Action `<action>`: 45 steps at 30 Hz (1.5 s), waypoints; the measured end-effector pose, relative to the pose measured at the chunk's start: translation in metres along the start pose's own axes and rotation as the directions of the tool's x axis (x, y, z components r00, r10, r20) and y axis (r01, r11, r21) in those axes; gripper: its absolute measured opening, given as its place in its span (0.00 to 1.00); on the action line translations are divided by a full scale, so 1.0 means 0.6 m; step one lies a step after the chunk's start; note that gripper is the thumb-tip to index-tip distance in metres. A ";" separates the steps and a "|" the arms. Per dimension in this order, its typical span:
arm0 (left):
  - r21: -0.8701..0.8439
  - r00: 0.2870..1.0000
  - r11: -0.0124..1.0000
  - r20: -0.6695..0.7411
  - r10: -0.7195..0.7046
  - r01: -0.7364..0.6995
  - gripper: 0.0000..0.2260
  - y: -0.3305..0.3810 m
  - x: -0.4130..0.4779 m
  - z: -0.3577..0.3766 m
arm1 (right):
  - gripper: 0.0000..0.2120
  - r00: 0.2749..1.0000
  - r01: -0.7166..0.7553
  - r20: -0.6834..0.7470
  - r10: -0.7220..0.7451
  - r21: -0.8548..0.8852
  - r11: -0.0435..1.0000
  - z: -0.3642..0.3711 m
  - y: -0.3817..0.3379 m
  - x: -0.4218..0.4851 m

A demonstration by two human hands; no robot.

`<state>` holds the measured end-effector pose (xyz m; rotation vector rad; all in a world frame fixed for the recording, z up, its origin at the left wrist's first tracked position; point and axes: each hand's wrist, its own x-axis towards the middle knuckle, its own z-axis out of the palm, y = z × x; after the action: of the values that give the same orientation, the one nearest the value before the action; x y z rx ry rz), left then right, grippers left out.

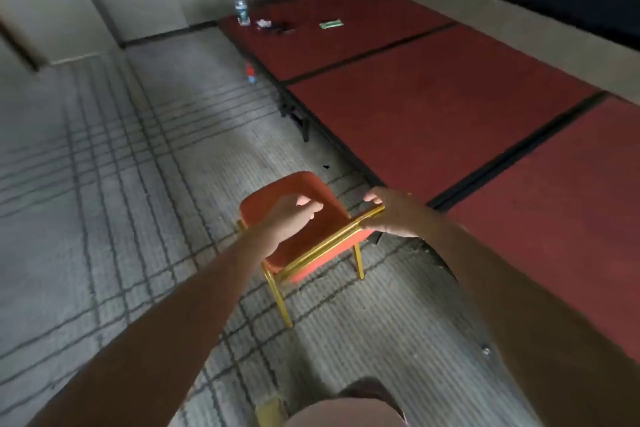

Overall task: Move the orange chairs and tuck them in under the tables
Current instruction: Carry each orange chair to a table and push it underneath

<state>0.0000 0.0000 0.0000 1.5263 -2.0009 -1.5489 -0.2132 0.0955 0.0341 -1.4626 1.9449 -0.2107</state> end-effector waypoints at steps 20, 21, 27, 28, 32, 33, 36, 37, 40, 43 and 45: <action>0.098 0.844 0.938 -0.475 -0.249 0.332 0.19 0.005 -0.015 0.244 | 0.23 0.796 0.556 0.208 -0.568 -0.621 0.552 -0.004 0.162 0.129; 0.094 0.835 0.934 -0.486 -0.258 0.344 0.20 0.010 -0.013 0.245 | 0.22 0.771 0.584 0.216 -0.599 -0.613 0.532 -0.001 0.157 0.133; 0.214 0.827 0.888 -0.500 -0.259 0.407 0.17 0.025 0.014 0.241 | 0.15 0.730 0.642 0.267 -0.629 -0.584 0.497 0.013 0.139 0.178; 0.214 0.822 0.890 -0.513 -0.248 0.402 0.17 0.021 0.025 0.240 | 0.14 0.715 0.667 0.304 -0.630 -0.569 0.481 0.008 0.137 0.195; 0.266 0.844 0.921 -0.525 -0.107 0.283 0.17 0.020 0.079 0.230 | 0.15 0.625 0.758 0.415 -0.661 -0.526 0.386 -0.026 0.132 0.250; 0.279 0.858 0.924 -0.506 -0.090 0.262 0.17 0.026 0.090 0.228 | 0.16 0.603 0.772 0.425 -0.675 -0.523 0.361 -0.032 0.131 0.255; 0.350 0.883 0.900 -0.463 -0.076 0.261 0.18 0.038 0.146 0.209 | 0.17 0.565 0.801 0.461 -0.684 -0.506 0.320 -0.055 0.117 0.289; 0.371 0.873 0.888 -0.482 -0.066 0.272 0.20 0.037 0.157 0.203 | 0.17 0.564 0.805 0.475 -0.675 -0.498 0.322 -0.061 0.108 0.297; 0.319 0.796 0.918 -0.605 0.007 0.235 0.22 0.050 0.186 0.162 | 0.19 0.593 0.793 0.476 -0.649 -0.485 0.369 -0.093 0.070 0.333; 0.272 0.680 0.944 -0.729 0.076 0.185 0.23 0.071 0.231 0.094 | 0.15 0.619 0.781 0.443 -0.648 -0.434 0.450 -0.138 0.012 0.383; 0.300 0.631 0.940 -0.764 0.136 0.161 0.25 0.090 0.259 0.047 | 0.12 0.656 0.754 0.415 -0.630 -0.403 0.519 -0.165 -0.026 0.413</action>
<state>-0.1214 -0.1098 -0.0328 1.8795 -1.7272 -0.3370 -0.2934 -0.1587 0.0123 -2.5124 1.1474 0.1867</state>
